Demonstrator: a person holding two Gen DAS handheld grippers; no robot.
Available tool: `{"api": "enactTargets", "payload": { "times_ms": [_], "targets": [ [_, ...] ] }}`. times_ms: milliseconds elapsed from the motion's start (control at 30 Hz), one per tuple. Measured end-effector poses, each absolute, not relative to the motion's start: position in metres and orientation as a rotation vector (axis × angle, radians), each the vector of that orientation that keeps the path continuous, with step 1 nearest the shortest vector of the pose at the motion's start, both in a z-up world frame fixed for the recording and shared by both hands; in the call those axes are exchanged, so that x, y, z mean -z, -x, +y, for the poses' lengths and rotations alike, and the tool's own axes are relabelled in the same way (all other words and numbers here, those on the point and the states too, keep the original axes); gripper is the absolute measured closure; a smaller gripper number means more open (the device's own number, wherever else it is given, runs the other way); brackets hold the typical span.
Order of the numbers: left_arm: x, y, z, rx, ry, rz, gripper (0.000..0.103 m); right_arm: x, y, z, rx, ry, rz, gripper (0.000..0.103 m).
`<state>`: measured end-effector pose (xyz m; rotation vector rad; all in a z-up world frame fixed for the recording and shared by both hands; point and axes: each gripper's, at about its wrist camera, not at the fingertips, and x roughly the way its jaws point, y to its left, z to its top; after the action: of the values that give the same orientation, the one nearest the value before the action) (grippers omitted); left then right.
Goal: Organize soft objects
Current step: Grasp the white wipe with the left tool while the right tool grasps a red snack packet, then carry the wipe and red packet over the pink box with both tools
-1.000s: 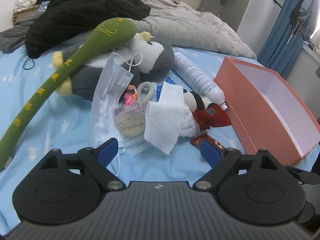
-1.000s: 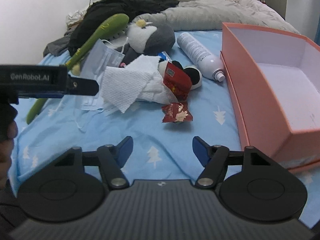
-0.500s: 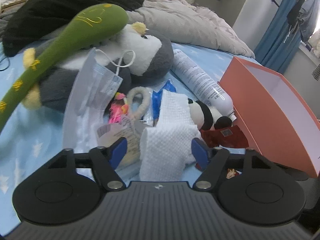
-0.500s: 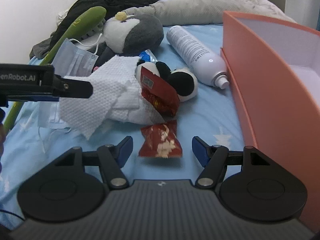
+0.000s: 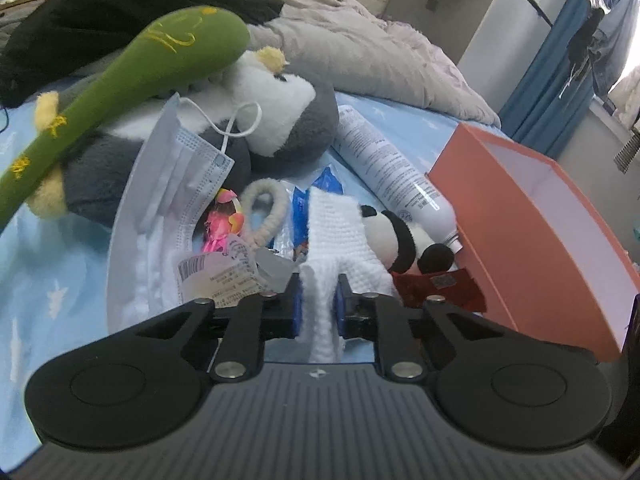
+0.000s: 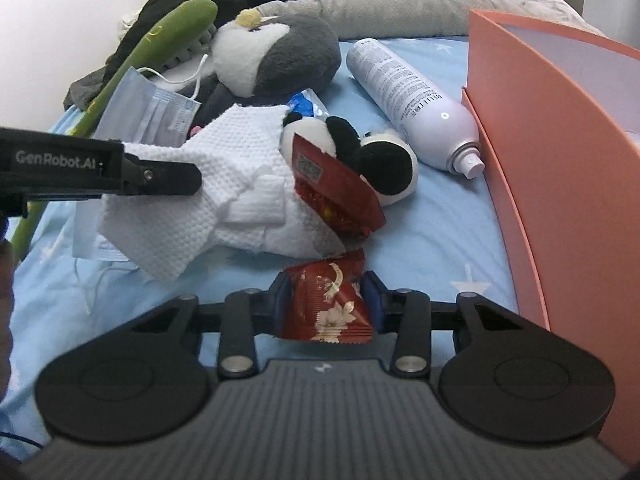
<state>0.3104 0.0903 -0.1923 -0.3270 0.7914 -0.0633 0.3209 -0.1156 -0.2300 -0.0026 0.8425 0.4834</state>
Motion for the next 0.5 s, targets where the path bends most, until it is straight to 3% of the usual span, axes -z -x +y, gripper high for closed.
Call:
{"api": "enactTargets", "payload": {
  "times_ms": [500],
  "targets": [
    [0.155, -0.223, 0.063, 0.032, 0.336, 0.747, 0.093, 0.184, -0.253, -0.140, -0.507, -0.029, 0.782, 0.061]
  ]
}}
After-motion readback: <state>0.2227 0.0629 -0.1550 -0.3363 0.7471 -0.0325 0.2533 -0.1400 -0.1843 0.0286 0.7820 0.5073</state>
